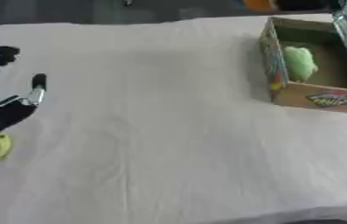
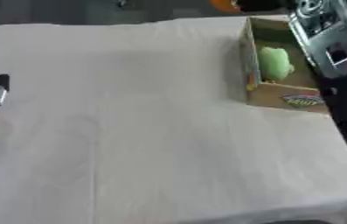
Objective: Pick up the objects with one hand, pass them to the other hand, and then place them into the box on the other side of the table.
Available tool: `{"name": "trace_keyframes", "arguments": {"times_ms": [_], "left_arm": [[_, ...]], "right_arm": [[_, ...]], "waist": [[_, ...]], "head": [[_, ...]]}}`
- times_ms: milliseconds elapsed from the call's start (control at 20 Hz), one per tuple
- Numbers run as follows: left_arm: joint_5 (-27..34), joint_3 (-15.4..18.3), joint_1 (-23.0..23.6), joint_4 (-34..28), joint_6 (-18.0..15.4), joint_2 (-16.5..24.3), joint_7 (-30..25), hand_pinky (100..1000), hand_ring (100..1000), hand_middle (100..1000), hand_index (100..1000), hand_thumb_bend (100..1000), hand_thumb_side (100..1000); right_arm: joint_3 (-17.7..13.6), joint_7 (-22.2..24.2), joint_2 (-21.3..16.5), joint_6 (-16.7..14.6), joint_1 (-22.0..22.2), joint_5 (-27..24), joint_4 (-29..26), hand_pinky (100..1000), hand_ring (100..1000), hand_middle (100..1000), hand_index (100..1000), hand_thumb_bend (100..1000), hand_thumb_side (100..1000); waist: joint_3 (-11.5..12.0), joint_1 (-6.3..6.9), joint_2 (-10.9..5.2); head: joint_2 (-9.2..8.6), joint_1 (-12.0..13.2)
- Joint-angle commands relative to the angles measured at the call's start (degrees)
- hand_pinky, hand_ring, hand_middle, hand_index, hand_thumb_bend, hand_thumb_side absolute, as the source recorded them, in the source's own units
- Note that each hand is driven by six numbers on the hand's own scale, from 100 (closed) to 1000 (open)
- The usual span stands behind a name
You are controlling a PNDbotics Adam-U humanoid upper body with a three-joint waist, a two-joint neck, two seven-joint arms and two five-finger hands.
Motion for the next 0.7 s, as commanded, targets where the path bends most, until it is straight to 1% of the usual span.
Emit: {"name": "trace_keyframes", "arguments": {"times_ms": [50, 250, 500, 700], "left_arm": [[1.49, 1.92, 0.13, -2.36, 1.08, 3.06, 0.71, 661, 683, 626, 773, 342, 315], [2.76, 3.12, 1.17, -3.36, 1.94, 4.57, 1.33, 661, 683, 626, 773, 338, 313], [3.51, 4.14, 1.85, -4.13, 2.6, 5.56, 2.07, 661, 683, 626, 773, 340, 312], [3.68, 4.97, 2.28, -4.4, 3.01, 6.06, 2.74, 660, 683, 626, 773, 342, 316]], "right_arm": [[-2.58, -1.95, -1.89, -0.46, -0.04, 2.09, 3.7, 898, 812, 464, 660, 100, 100], [-3.93, -3.53, -2.77, -0.99, 1.41, 3.17, 7.96, 893, 813, 470, 664, 100, 100], [-4.39, -4.08, -3.21, -2.06, 2.66, 4.65, 11.12, 886, 809, 474, 666, 100, 100], [-5.5, -5.68, -3.6, -1.49, 3.83, 5.35, 12.92, 885, 809, 474, 666, 100, 100]], "waist": [[-0.1, 0.1, -1.07], [-0.05, 0.27, -1.04], [0.07, 0.34, -0.97], [0.15, 0.32, -0.91]], "head": [[-0.91, -0.3], [-1.28, -0.19], [-1.46, -0.13], [-1.62, -0.08]]}}
